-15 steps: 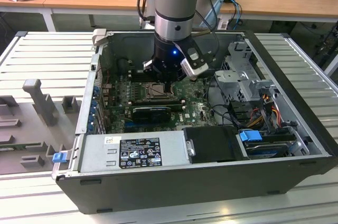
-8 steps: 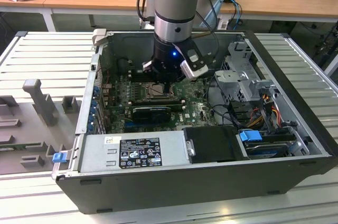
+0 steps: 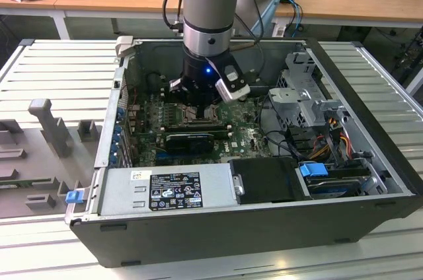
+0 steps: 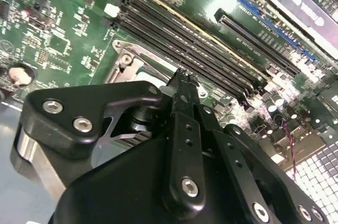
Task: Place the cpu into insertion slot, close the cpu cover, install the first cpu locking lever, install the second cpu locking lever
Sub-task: 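Install the second cpu locking lever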
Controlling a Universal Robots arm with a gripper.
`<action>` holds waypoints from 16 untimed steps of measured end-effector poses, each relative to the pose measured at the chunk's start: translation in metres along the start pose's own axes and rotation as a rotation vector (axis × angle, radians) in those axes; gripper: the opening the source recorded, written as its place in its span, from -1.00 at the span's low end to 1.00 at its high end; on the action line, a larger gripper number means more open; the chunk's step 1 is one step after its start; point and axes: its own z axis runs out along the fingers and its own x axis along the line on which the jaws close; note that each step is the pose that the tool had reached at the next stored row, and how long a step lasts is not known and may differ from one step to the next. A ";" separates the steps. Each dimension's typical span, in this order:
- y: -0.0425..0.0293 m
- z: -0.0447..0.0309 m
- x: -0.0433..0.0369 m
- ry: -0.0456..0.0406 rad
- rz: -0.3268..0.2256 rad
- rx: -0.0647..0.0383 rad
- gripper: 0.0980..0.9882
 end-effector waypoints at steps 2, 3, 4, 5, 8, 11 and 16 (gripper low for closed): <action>0.0001 0.0037 0.0061 -0.0003 0.000 -0.004 -0.98; 0.0000 0.0056 0.0081 -0.0003 0.000 -0.005 -0.98; -0.0001 0.0074 0.0100 -0.0004 0.000 -0.006 -0.98; -0.0001 0.0091 0.0122 -0.0004 0.000 -0.006 -0.98; 0.0000 0.0124 0.0194 -0.0003 0.000 -0.007 -0.98; -0.0003 0.0166 0.0209 -0.0005 0.000 -0.010 -0.98; -0.0082 0.0198 0.0240 -0.0033 -0.001 -0.069 -0.98</action>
